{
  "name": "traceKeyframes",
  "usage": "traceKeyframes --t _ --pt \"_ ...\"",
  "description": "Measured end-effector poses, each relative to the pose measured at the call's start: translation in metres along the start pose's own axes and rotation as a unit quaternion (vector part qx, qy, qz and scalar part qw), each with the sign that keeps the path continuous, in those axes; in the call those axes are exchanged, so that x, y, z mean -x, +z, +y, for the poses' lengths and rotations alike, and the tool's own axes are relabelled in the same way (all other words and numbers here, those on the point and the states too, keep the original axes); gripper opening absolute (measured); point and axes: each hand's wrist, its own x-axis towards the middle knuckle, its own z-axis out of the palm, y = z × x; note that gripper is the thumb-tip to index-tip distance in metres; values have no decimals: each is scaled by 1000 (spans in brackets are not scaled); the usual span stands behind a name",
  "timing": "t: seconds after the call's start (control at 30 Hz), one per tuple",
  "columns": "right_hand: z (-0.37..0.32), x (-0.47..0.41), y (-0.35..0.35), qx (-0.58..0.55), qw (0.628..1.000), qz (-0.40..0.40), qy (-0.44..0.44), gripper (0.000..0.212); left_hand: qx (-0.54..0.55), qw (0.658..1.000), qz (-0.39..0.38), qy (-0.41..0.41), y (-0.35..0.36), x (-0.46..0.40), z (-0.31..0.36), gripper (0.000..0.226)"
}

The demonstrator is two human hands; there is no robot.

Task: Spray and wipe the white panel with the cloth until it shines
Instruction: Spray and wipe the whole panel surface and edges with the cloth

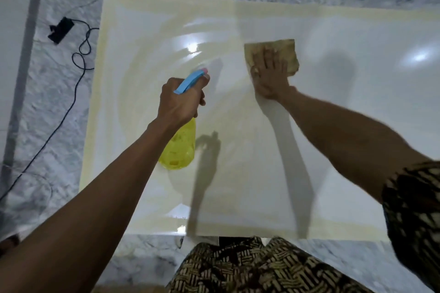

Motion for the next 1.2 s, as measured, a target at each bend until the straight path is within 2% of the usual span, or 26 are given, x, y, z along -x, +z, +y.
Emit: traceKeyframes --t 0.03,0.23,0.3,0.37,0.5,0.57,0.6,0.63,0.67,0.73,0.83,0.9,0.97,1.03,1.1,1.2 --pt "-2 22 14 -11 1000 -28 -2 57 5 1000 -2 -3 -1 6 -5 56" --pt "-34 173 55 -48 998 -34 -20 60 -2 1000 -22 6 -11 71 -31 50" --pt "-50 233 62 -52 998 -31 -27 60 7 999 -32 17 -16 96 -40 42" --pt "-67 297 67 -56 995 -78 -22 59 18 999 -44 23 -21 125 -51 31" --pt "-107 398 73 -63 986 -155 18 78 24 997 -65 37 -32 177 -78 30" --pt "-124 421 67 -98 972 -208 56 73 18 997 -69 37 -33 192 -87 35" --pt "-130 425 62 -151 960 -212 101 66 16 997 -72 36 -35 200 -91 38" --pt "-135 424 46 -220 939 -223 144 60 16 996 -76 36 -37 206 -93 42" --pt "-140 419 26 -330 899 -223 185 55 15 996 -81 36 -39 211 -94 46" --pt "-146 407 -14 -505 823 -155 210 42 19 995 -85 40 -44 215 -92 48" --pt "-151 387 -71 -584 773 8 246 28 44 994 -85 56 -54 212 -83 42" --pt "-148 364 -93 -667 705 61 232 25 46 993 -82 65 -60 205 -74 44" --pt "-142 335 -104 -700 667 92 239 27 46 993 -76 72 -67 194 -64 43" --pt "-135 302 -107 -694 665 100 256 31 51 993 -76 80 -73 183 -57 35" --pt "-131 261 -109 -666 692 91 263 29 65 992 -77 80 -80 164 -50 29" --pt "-119 198 -118 -543 798 77 249 33 60 993 -78 67 -87 130 -38 24"
